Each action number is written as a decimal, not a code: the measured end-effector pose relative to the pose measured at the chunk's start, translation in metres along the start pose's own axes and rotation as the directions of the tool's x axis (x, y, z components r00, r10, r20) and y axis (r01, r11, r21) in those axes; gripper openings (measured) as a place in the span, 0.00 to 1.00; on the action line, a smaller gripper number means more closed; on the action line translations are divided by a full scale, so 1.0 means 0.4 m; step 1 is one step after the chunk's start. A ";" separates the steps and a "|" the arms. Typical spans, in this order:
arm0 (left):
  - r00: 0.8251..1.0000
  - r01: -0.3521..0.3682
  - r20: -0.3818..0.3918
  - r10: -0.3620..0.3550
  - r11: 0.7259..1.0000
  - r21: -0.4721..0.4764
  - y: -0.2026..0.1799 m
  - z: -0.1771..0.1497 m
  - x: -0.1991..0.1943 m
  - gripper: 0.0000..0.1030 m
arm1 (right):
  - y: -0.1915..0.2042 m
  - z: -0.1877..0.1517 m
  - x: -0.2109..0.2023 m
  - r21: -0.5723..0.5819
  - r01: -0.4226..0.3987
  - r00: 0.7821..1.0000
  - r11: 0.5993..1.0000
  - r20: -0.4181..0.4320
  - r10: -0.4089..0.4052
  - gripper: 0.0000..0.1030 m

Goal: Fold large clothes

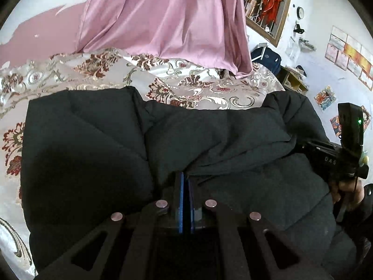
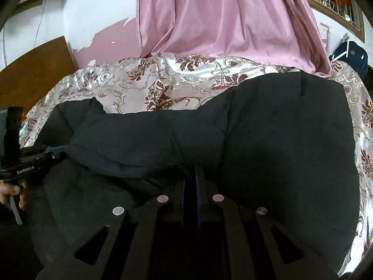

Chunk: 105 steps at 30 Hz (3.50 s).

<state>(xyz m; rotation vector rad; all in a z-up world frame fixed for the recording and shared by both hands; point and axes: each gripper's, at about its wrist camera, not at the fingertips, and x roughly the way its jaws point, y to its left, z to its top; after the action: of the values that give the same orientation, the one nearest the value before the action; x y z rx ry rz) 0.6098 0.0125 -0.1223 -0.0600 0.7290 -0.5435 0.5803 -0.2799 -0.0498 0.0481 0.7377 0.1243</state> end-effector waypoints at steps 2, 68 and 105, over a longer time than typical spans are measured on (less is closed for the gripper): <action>1.000 -0.013 0.027 0.013 1.000 0.017 -0.008 -0.007 -0.010 0.04 | -0.001 -0.008 -0.009 0.002 -0.005 1.000 1.000 0.020 0.005 0.08; 0.972 -0.084 -0.196 0.130 0.970 0.229 -0.128 0.036 0.189 0.25 | 0.107 0.005 0.190 -0.096 -0.081 0.970 0.992 -0.235 0.057 0.17; 0.987 -0.148 -0.065 0.148 0.989 -0.008 -0.080 -0.004 0.128 0.29 | 0.163 -0.022 0.185 -0.128 -0.146 0.973 0.981 -0.196 0.119 0.28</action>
<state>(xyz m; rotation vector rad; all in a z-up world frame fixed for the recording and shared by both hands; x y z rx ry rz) 0.6257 -0.0398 -0.1475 0.0002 0.7926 -0.4004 0.6222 -0.2058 -0.1000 -0.0504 0.9119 0.3125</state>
